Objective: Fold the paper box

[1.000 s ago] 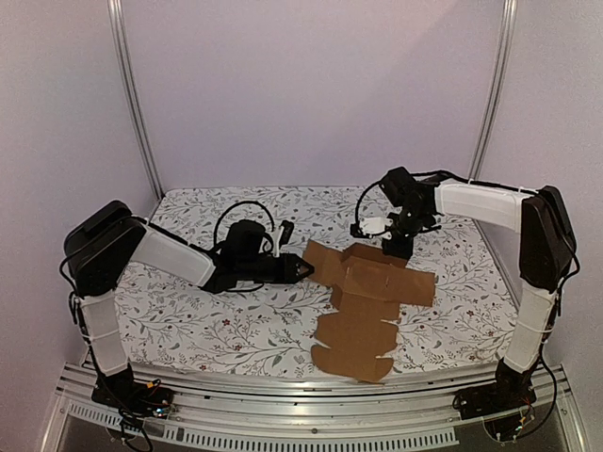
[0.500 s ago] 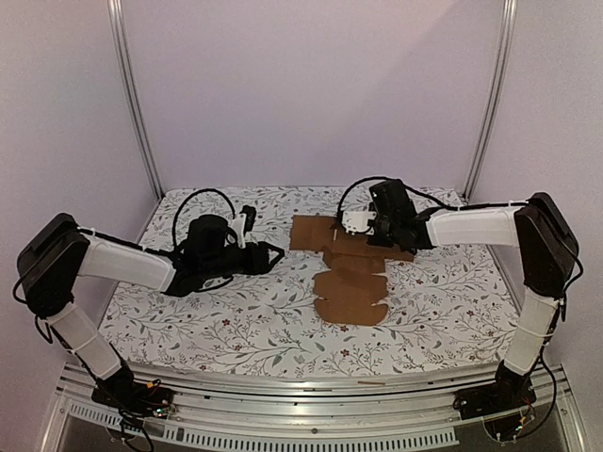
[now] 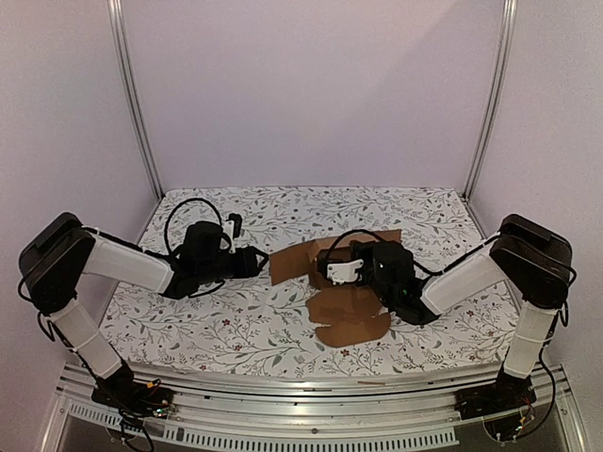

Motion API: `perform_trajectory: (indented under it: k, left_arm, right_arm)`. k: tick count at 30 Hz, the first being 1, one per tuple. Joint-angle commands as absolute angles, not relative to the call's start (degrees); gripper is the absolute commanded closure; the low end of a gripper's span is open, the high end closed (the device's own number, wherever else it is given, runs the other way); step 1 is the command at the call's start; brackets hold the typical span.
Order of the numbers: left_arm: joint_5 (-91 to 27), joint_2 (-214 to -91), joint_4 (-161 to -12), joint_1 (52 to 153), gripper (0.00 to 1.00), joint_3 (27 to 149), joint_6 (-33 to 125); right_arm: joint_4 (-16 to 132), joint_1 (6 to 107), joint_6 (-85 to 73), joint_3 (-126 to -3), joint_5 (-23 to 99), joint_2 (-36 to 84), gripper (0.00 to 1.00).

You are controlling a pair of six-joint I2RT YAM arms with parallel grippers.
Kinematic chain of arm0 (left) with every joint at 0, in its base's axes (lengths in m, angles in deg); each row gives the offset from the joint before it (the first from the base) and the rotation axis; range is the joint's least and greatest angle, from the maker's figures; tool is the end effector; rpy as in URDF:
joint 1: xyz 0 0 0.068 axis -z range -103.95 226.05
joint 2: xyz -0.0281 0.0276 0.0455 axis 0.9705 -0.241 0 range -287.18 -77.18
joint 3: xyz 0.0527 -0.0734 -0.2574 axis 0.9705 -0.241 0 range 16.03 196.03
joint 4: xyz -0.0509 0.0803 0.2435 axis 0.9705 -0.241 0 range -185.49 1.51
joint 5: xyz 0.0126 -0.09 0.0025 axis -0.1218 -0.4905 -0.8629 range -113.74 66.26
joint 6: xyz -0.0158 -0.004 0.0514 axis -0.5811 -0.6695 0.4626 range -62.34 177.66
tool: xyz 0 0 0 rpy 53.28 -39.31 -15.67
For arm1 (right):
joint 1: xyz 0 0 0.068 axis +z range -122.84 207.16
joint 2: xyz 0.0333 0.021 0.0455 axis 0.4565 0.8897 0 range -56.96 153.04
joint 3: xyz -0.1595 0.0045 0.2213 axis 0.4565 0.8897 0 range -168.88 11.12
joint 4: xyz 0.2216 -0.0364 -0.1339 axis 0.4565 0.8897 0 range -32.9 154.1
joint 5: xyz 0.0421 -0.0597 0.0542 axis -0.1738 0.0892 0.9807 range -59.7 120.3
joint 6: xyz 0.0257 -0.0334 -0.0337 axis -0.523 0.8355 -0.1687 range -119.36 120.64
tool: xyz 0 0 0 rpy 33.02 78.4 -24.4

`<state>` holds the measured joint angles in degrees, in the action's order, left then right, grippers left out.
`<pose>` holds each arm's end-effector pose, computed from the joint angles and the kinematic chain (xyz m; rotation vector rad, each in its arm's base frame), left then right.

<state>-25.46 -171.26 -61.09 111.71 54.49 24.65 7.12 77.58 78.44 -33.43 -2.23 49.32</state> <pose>0.2619 -0.1893 0.1567 0.0689 2.1529 -0.7534 0.2473 0.2690 0.1584 -1.4106 1.1524 -0.8438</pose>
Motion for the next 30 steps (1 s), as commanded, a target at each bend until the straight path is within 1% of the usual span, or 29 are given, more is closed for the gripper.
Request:
perform_trajectory:
  k: [1, 5, 8, 14, 22, 27, 30]
  left_arm:
    - [-26.7, -174.1, -59.5, 110.8, 0.44, 53.5, 25.8]
    - [-35.8, -176.2, -56.3, 111.0, 0.44, 53.6, 28.0]
    - [-41.6, -177.4, -54.4, 112.8, 0.44, 54.2, 30.0]
    - [-47.2, -179.4, -58.1, 117.2, 0.44, 57.3, 33.4]
    - [-46.2, -182.8, -58.7, 121.4, 0.43, 60.9, 37.0]
    - [-44.4, -185.9, -65.4, 123.9, 0.42, 68.4, 42.8]
    - [-45.4, -185.3, -66.3, 124.3, 0.43, 68.9, 45.2]
  right_arm:
    - [-9.4, 81.0, 84.4, -27.4, -5.1, 51.7, 1.00]
    - [-14.9, 82.3, 86.1, -24.9, -6.3, 53.8, 1.00]
    - [-15.8, 83.3, 86.6, -23.7, -7.5, 53.8, 1.00]
    - [-14.0, 84.9, 85.8, -21.3, -9.9, 52.4, 1.00]
    - [-13.4, 85.3, 83.8, -19.1, -11.1, 52.4, 1.00]
    - [-12.9, 85.5, 83.6, -18.4, -10.8, 51.7, 1.00]
    - [-11.9, 85.5, 83.3, -18.3, -11.1, 51.1, 1.00]
